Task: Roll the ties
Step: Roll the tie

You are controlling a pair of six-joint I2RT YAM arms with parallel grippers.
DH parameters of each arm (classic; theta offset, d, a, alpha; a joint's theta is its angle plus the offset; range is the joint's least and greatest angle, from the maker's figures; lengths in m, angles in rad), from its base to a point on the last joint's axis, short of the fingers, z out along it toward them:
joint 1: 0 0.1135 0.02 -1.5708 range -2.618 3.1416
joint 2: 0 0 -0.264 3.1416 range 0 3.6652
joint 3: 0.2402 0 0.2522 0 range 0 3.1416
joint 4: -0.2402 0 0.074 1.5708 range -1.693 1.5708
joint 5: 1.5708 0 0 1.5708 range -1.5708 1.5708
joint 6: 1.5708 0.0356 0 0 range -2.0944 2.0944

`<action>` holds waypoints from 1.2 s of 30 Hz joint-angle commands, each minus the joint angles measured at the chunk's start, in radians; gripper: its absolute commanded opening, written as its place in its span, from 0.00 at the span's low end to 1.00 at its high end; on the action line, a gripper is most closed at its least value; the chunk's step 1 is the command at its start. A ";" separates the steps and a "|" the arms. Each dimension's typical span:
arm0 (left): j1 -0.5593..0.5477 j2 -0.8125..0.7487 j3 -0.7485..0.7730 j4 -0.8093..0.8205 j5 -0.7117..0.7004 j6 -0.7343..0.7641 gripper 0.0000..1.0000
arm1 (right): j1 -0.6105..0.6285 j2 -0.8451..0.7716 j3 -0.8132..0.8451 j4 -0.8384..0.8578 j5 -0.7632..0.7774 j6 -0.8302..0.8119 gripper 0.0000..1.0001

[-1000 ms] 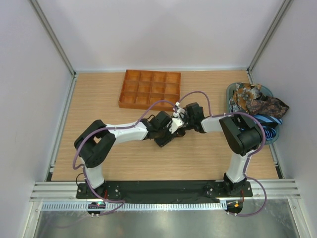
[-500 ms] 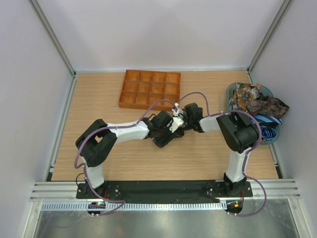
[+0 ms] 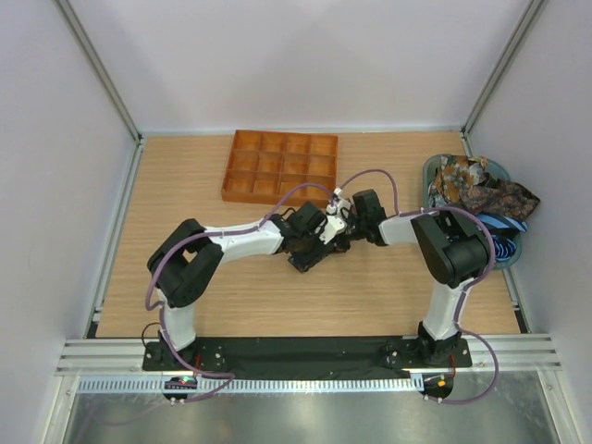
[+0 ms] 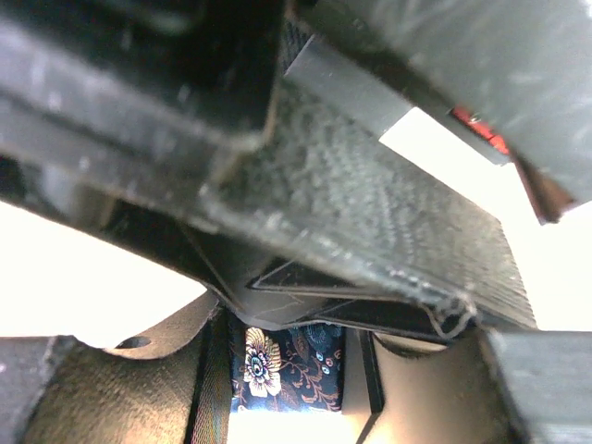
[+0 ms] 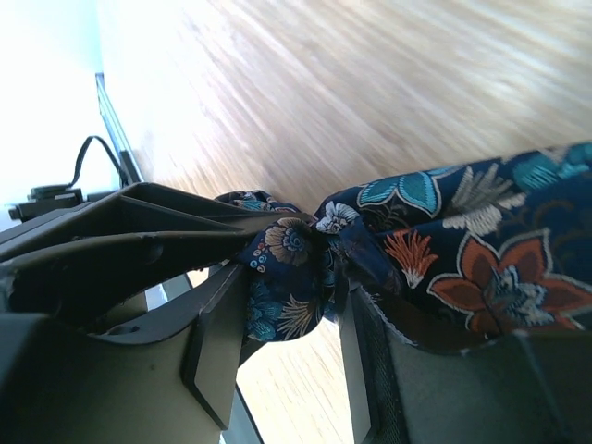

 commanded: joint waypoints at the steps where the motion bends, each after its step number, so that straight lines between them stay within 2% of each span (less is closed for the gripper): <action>1: 0.006 0.100 -0.017 -0.099 -0.052 -0.042 0.22 | -0.004 -0.101 -0.002 -0.014 0.039 0.038 0.53; 5: 0.010 0.111 -0.010 -0.106 -0.047 -0.046 0.22 | -0.032 -0.185 -0.011 -0.030 0.070 0.063 0.56; 13: 0.027 0.128 0.003 -0.121 -0.021 -0.047 0.21 | -0.107 -0.417 -0.074 -0.124 0.298 0.046 0.59; 19: 0.032 0.137 0.010 -0.130 -0.010 -0.047 0.20 | -0.128 -0.564 -0.093 -0.273 0.409 -0.003 0.61; 26: 0.038 0.161 0.046 -0.181 -0.018 -0.049 0.19 | -0.135 -0.699 -0.133 -0.350 0.509 -0.060 0.57; 28: 0.036 0.169 0.068 -0.230 -0.018 -0.076 0.19 | -0.121 -0.753 -0.157 -0.360 0.533 -0.087 0.56; 31: 0.036 0.183 0.111 -0.276 -0.007 -0.090 0.20 | -0.067 -0.848 -0.163 -0.408 0.657 -0.145 0.56; 34: 0.036 0.206 0.143 -0.322 0.008 -0.098 0.20 | 0.061 -0.916 -0.163 -0.440 0.782 -0.184 0.56; 36: 0.036 0.226 0.164 -0.351 0.018 -0.099 0.20 | 0.199 -0.933 -0.160 -0.449 0.840 -0.207 0.56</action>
